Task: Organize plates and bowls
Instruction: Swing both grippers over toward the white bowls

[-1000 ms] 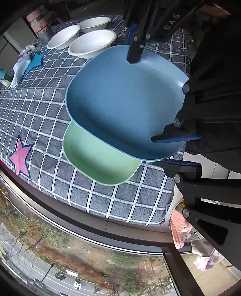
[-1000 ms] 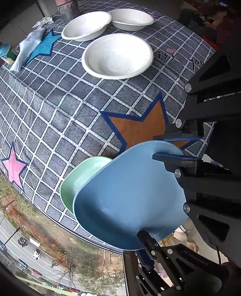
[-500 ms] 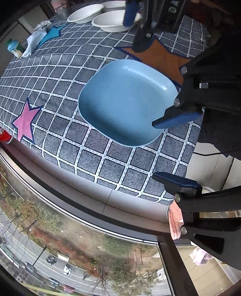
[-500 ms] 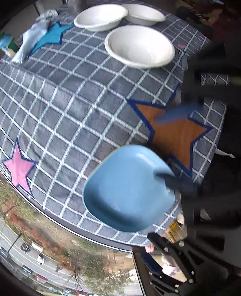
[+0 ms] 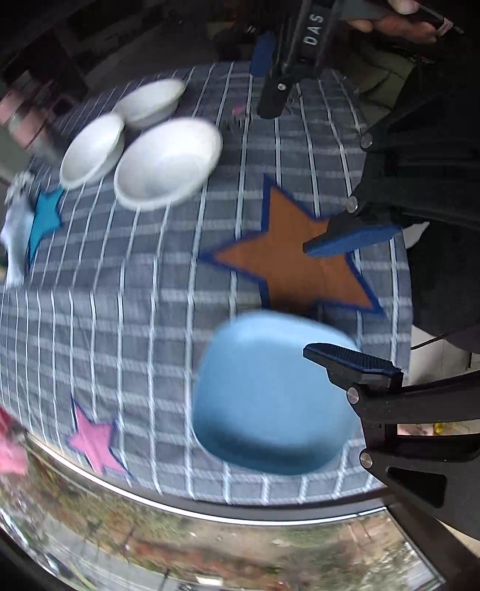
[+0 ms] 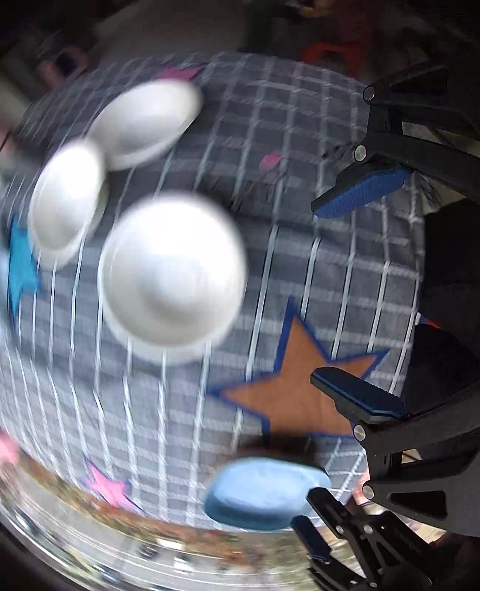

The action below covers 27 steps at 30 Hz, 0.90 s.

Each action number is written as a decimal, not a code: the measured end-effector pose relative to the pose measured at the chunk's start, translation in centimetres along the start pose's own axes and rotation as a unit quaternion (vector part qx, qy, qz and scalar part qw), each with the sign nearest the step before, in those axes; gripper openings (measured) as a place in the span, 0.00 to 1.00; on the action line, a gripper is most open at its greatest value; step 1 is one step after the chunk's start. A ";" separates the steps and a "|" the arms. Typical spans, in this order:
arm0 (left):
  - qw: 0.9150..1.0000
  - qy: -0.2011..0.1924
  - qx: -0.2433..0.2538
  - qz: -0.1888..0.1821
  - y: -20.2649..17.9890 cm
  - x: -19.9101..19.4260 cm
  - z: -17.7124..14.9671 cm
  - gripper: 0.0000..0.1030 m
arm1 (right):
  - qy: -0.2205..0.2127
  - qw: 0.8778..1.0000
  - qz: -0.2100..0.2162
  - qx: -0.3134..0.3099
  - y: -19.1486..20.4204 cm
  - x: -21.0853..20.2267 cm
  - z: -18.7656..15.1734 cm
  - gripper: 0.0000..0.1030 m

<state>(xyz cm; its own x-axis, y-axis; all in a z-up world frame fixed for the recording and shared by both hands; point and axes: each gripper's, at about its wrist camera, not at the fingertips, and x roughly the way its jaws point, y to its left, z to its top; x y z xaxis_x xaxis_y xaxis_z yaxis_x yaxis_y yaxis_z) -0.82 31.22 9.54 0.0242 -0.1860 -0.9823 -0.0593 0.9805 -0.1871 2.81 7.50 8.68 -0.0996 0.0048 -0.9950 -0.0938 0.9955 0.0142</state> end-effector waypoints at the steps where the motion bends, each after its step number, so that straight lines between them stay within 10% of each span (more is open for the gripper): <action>1: 1.000 0.007 0.001 -0.014 -1.5 0.6 0.9 0.51 | -0.003 1.000 0.007 0.031 -2.2 -0.3 0.3 0.82; 10: 0.997 0.046 -0.064 -0.015 -7.1 5.8 7.2 0.51 | -0.029 0.956 0.092 0.278 -20.1 0.3 4.8 0.79; 27: 0.986 0.049 -0.158 0.034 -11.4 11.1 11.4 0.52 | 0.001 0.973 0.114 0.200 -23.3 7.0 14.7 0.72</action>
<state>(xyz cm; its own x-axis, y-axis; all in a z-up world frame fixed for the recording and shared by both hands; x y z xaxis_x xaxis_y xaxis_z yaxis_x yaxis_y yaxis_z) 11.50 18.73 0.90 -0.0869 -0.1411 -0.9862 -0.3653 0.9255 -0.1002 18.90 -14.23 -0.03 -0.0742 0.2295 -0.9705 0.3249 0.9256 0.1940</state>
